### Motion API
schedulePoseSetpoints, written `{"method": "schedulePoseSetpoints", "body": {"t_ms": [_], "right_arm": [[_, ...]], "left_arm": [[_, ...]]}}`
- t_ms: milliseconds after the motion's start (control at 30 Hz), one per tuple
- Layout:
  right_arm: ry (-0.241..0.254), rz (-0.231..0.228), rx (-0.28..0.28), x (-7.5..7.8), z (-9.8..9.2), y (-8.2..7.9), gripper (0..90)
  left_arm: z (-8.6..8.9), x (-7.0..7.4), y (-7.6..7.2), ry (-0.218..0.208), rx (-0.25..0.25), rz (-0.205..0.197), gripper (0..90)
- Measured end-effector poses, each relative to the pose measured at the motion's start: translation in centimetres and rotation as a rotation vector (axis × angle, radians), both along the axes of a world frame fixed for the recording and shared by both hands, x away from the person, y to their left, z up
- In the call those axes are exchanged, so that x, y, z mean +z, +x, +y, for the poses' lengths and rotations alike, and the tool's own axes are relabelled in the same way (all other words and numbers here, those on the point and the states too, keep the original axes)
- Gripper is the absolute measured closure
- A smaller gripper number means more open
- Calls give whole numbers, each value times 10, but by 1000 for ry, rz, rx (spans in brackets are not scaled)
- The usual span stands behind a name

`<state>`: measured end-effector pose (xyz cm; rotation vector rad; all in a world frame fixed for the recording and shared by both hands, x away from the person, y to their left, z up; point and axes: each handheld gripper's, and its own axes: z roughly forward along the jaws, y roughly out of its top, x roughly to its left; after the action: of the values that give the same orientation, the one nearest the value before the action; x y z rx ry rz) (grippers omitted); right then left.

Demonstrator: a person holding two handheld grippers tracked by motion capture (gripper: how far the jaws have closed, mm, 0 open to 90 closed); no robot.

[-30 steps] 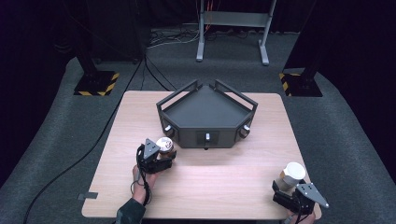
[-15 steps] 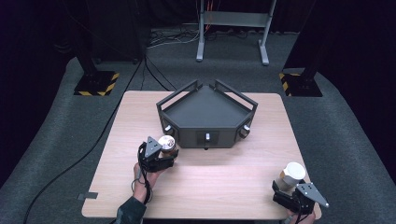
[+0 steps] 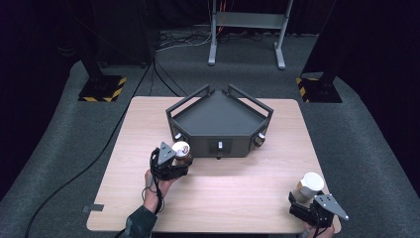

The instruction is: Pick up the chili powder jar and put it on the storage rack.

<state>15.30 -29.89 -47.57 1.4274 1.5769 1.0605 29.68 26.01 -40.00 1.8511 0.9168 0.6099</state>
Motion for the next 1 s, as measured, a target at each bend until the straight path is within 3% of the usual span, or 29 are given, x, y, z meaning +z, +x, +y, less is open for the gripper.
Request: {"method": "schedulePoseSetpoints", "body": {"t_ms": [1000], "right_arm": [[1, 1, 1, 0, 0, 0, 0]], "left_arm": [[-10, 11, 9, 22, -51, -4, 316]]}}
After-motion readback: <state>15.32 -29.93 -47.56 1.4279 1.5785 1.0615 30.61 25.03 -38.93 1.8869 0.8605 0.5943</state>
